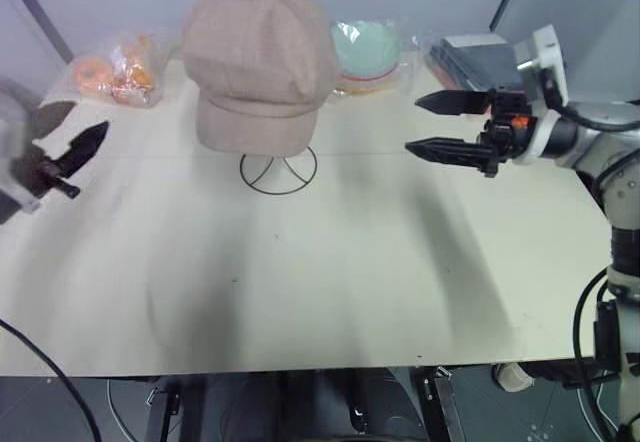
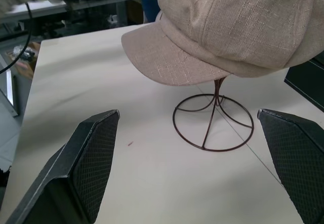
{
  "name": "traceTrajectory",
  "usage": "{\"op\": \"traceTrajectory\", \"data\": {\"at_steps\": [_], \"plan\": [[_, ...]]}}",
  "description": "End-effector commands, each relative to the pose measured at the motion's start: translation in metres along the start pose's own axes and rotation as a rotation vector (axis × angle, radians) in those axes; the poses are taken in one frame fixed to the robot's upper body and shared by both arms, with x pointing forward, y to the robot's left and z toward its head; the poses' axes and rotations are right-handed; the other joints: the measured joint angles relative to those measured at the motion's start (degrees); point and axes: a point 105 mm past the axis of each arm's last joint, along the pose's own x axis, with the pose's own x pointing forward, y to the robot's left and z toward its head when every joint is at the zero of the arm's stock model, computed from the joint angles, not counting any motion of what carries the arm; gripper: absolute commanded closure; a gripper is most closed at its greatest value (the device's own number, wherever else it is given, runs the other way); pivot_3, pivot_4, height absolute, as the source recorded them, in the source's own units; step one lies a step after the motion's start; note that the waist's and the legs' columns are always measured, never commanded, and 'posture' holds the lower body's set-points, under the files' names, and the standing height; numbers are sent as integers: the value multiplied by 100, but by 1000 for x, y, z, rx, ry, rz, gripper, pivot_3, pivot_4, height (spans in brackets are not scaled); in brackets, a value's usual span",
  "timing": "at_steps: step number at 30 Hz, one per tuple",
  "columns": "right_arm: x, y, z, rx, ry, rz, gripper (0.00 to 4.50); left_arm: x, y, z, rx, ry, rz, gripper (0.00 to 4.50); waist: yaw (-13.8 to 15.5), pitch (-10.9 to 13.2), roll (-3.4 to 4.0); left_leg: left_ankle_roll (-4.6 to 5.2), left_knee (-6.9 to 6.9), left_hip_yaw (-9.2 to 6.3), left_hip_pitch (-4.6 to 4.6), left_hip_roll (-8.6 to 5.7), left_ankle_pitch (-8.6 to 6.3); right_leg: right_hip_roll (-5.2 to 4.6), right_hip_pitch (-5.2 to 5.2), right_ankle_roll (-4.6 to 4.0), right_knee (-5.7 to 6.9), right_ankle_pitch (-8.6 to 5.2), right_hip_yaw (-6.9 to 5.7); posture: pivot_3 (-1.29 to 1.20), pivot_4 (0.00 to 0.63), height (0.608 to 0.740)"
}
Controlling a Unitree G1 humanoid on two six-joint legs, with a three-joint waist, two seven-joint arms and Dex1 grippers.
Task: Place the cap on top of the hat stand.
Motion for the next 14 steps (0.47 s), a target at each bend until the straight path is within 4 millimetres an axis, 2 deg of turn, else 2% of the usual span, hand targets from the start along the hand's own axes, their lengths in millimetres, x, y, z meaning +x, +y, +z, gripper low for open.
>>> {"op": "traceTrajectory", "data": {"at_steps": [1,4,8,14], "plan": [[-9,-2,14,-48,0,16,0,-26,-11,20,-211,-9,-150,2343,-10,1,2,0,0,1,0,0,0,0,-1,-2,0,-1,0,0,150,740],[-10,-7,18,-27,-15,21,0,-38,-2,33,-252,-8,-168,2343,-6,3,0,0,0,1,0,-6,0,9,-2,-17,0,-9,-2,0,150,740],[-8,-10,18,-16,-21,27,0,-43,7,46,-274,-30,-156,2343,5,4,1,-1,-1,2,4,-14,0,5,-1,-25,-2,-13,-1,0,150,740],[-7,-9,16,-18,-14,37,0,-43,6,38,-247,4,-163,2343,-2,4,2,-1,-3,6,3,-15,0,5,-3,-25,-4,-13,2,0,150,740]]}}
